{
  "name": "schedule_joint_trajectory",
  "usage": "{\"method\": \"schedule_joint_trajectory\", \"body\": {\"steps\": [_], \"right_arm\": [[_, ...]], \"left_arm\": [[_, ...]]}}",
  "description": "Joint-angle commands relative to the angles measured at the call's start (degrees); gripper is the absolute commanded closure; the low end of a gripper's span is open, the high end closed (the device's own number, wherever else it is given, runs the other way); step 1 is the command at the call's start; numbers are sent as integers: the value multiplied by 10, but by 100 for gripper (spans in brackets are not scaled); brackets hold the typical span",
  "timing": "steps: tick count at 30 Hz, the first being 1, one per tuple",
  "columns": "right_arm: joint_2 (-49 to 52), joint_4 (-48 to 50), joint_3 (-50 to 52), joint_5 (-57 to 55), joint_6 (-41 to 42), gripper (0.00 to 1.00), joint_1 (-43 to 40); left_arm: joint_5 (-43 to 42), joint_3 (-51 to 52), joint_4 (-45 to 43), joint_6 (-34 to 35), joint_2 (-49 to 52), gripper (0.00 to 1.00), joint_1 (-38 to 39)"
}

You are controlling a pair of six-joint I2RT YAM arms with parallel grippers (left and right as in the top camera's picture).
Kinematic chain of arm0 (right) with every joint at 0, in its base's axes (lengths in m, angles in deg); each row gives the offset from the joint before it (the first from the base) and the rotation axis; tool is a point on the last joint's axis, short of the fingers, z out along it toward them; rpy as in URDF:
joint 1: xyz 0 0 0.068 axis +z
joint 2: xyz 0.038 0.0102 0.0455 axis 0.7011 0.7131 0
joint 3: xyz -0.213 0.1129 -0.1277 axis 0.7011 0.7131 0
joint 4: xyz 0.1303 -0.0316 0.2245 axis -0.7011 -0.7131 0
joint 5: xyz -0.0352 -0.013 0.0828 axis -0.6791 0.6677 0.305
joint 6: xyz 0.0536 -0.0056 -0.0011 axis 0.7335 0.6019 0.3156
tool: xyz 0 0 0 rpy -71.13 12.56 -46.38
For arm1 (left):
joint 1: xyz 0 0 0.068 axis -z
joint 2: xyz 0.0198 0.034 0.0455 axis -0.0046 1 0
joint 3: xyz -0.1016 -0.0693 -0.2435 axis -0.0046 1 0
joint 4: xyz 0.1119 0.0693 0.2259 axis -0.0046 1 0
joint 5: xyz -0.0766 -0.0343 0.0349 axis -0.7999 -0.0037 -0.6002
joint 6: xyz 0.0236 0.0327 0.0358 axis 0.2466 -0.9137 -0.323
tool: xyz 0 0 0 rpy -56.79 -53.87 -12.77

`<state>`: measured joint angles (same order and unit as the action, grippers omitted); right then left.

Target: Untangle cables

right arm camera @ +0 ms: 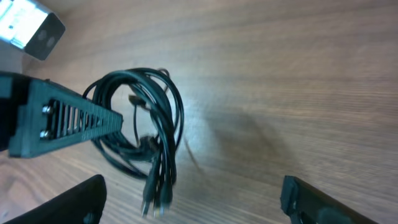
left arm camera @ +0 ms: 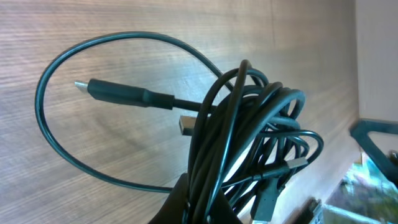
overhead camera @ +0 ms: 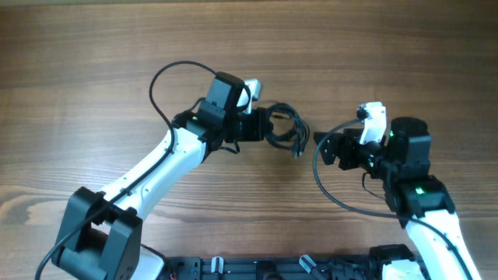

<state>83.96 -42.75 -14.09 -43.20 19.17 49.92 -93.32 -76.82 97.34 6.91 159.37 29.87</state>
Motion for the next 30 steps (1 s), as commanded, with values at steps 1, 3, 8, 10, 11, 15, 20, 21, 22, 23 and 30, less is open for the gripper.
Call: {"method": "schedule_joint_trajectory", "body": {"steps": [1,3,8,10,11,15,20,21,22,23,30], "right_arm": [[59,32,-13,76,1,30,-2],[109,45,-13,121,0,43,-2],[185,46,-13,172,0,69,-2],[190,46,-13,170,0,87,-2],[190,46,-13,161,0,89,-2],[190,17,-13,42,1,96,-2],[190,32,-13,140,-8,96,-2],[190,44,-13,195,-31,96,-2],[190,66,-13,271,-46,95,-2],[190,94,-13,331,-46,94,-2],[190,165,-13,343,-30,95,-2]], "left_arm": [[-35,-3,7,-62,-6,96,34],[-13,-3,6,-66,-6,95,54],[-2,-3,5,-66,-6,92,66],[11,-3,6,-66,-6,92,66],[20,-3,7,-66,-6,92,66],[35,-3,23,-67,-6,96,42],[35,-3,49,-64,-6,96,-21],[34,-3,51,-64,-6,96,-25],[34,-3,54,-64,-6,96,-27],[34,-3,57,-64,-6,96,-27],[82,-4,91,-65,-6,96,-31]]}}
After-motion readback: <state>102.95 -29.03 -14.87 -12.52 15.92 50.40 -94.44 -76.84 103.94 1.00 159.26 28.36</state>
